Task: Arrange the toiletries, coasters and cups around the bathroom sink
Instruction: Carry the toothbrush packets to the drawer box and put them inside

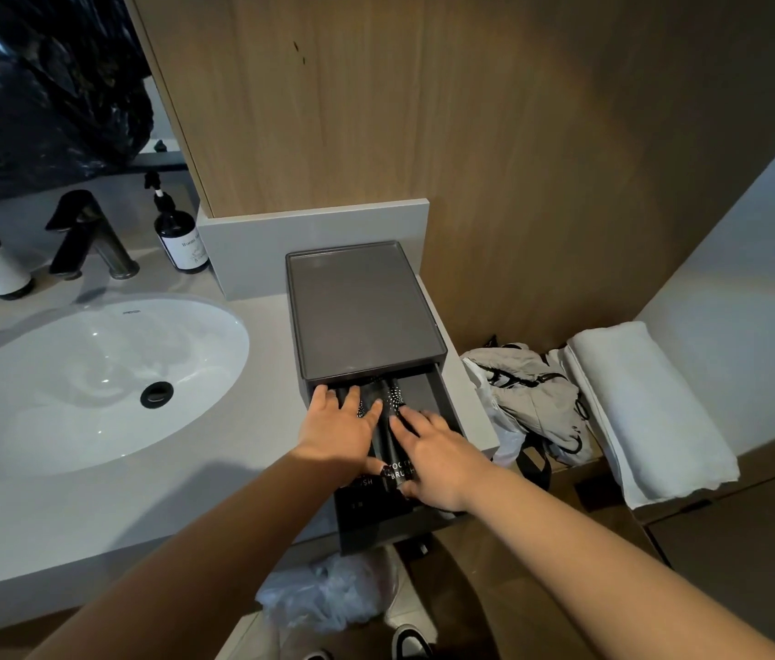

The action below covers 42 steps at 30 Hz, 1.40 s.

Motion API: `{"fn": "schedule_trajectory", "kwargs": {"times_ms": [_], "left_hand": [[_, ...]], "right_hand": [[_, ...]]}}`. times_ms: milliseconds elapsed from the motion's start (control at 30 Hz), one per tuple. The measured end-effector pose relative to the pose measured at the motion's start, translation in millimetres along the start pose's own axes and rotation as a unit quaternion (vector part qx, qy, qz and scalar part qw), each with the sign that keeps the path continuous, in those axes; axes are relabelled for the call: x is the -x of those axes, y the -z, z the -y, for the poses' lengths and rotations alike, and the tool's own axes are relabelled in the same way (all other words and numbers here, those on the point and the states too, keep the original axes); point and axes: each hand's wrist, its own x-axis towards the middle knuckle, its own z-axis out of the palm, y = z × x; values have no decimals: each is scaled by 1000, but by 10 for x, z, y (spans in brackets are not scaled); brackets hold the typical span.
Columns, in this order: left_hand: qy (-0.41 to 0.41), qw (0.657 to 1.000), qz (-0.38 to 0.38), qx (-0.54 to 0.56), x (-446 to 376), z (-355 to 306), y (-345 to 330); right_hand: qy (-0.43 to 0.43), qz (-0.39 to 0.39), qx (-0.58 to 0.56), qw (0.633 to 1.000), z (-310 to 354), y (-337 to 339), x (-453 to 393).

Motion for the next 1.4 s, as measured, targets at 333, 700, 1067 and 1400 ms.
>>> {"fn": "schedule_trajectory", "kwargs": {"times_ms": [333,700,1067,1400], "left_hand": [[-31,993,-108,21,340,192,-141],[168,845,-308,404,526,-215,-306],[267,726,-236,589,456,-392,-300],[321,696,-186,614,559,-286,-172]], "right_hand": [[82,115,125,982,-171,269,-466],[65,64,156,984,-217,128,-650],[53,17,141,988,-226,29,-667],[127,43,134,982,-233,317,-375]]}}
